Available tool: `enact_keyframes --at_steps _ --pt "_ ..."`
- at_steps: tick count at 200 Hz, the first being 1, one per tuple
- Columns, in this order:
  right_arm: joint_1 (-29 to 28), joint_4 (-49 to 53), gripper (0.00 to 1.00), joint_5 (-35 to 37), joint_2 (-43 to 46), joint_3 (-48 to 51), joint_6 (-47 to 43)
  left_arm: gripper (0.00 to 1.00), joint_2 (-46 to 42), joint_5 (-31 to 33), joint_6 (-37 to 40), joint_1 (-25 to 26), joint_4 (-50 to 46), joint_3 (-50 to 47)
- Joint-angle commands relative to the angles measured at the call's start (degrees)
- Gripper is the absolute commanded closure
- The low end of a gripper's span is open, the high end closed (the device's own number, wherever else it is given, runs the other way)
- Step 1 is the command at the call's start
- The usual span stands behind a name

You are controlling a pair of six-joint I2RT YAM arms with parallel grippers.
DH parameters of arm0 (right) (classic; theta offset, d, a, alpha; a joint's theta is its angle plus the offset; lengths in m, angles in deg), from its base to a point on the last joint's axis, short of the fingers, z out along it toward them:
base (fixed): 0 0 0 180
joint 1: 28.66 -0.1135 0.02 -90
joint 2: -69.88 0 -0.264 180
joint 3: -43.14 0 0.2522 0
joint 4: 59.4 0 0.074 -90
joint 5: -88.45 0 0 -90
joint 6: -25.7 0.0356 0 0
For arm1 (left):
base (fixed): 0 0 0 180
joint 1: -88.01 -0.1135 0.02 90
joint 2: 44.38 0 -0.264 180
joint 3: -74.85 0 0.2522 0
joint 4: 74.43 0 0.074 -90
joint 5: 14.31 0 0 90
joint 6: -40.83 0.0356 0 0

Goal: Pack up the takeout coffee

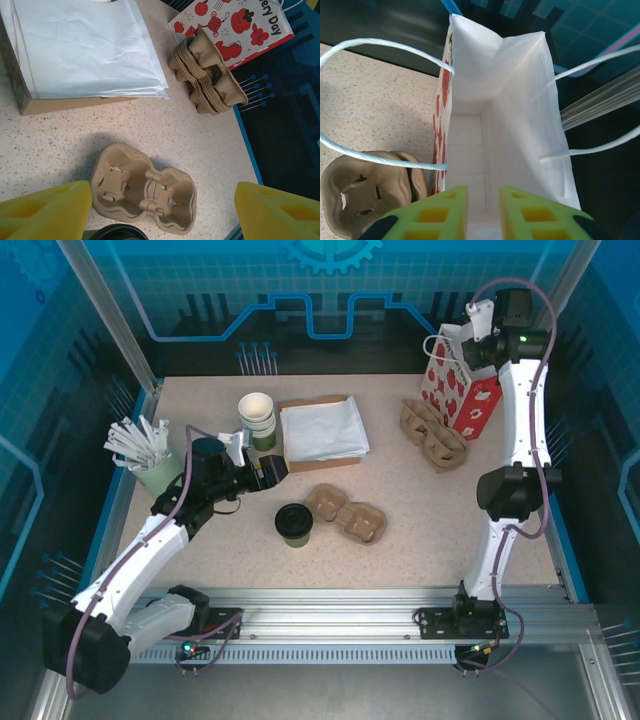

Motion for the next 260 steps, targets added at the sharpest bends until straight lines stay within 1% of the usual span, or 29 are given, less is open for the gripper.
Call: enact_keyframes --at_steps 1,67,102,145,174,209,239,260 --pt "-0.2 0.4 0.71 0.7 -0.6 1.3 -0.4 0.23 -0.7 -1.2 1.8 0.5 1.6 1.6" --pt "-0.2 1.3 0.57 -0.7 -2.7 2.3 0.1 0.23 -0.5 -1.1 1.8 0.5 1.4 1.7" --pt "-0.1 1.3 0.56 -1.3 -4.1 1.4 0.3 0.23 0.0 -1.1 1.8 0.6 1.5 1.9" --pt "-0.4 1.8 0.57 -2.1 -6.2 -0.6 0.8 0.23 0.1 -1.1 2.0 0.7 1.2 2.2" --pt "-0.6 2.0 0.62 -2.5 -7.7 -2.4 0.8 0.23 0.1 -0.9 2.3 0.7 0.9 2.3" --pt "-0.6 1.9 0.71 -3.4 -9.9 -4.9 1.0 0.23 0.1 -0.9 2.3 0.7 0.7 2.3" --pt "-0.9 2.8 0.83 -2.9 -11.3 -7.9 0.0 0.23 0.1 -0.8 2.7 0.7 0.3 2.4" --pt "-1.3 3.2 0.91 -0.5 -10.5 -9.1 -1.5 0.23 0.1 -0.7 2.7 0.7 0.3 2.2"
